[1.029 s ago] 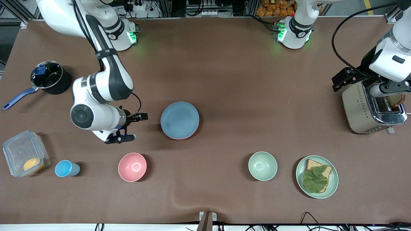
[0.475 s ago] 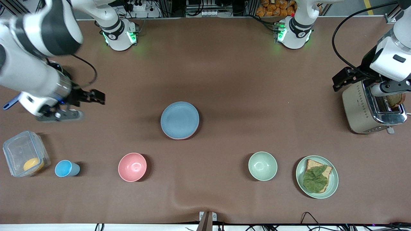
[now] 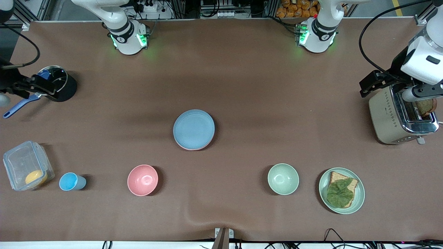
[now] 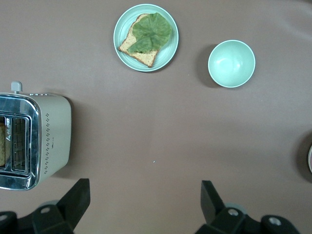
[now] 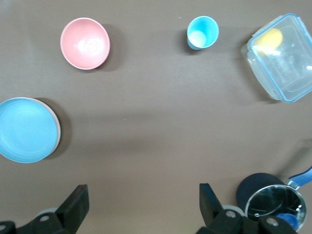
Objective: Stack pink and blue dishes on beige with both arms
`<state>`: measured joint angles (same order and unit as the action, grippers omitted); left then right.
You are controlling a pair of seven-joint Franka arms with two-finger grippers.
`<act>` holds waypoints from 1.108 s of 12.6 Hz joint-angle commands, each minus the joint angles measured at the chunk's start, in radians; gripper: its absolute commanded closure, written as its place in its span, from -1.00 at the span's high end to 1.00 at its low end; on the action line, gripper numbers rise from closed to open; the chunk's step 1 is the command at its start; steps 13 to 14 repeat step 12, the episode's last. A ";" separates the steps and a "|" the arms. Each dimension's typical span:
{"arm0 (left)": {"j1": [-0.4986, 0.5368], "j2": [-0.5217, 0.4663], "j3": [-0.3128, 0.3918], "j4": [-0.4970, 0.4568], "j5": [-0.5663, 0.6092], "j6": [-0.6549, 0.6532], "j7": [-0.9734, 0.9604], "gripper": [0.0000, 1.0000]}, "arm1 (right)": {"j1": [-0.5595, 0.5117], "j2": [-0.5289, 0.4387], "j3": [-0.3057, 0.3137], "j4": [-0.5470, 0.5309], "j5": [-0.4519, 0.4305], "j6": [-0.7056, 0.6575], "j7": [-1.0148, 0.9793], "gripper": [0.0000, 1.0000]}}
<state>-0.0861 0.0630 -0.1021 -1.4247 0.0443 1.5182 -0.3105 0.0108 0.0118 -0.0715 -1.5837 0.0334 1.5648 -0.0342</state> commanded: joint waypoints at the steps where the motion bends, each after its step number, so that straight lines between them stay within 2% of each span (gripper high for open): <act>1: 0.002 -0.025 0.001 -0.011 0.005 -0.012 0.025 1.00 | -0.015 0.000 0.036 -0.002 -0.021 0.000 -0.003 1.00; 14: 0.020 -0.025 0.005 -0.010 -0.003 -0.035 0.083 1.00 | -0.031 0.014 0.032 0.002 -0.024 0.001 -0.003 1.00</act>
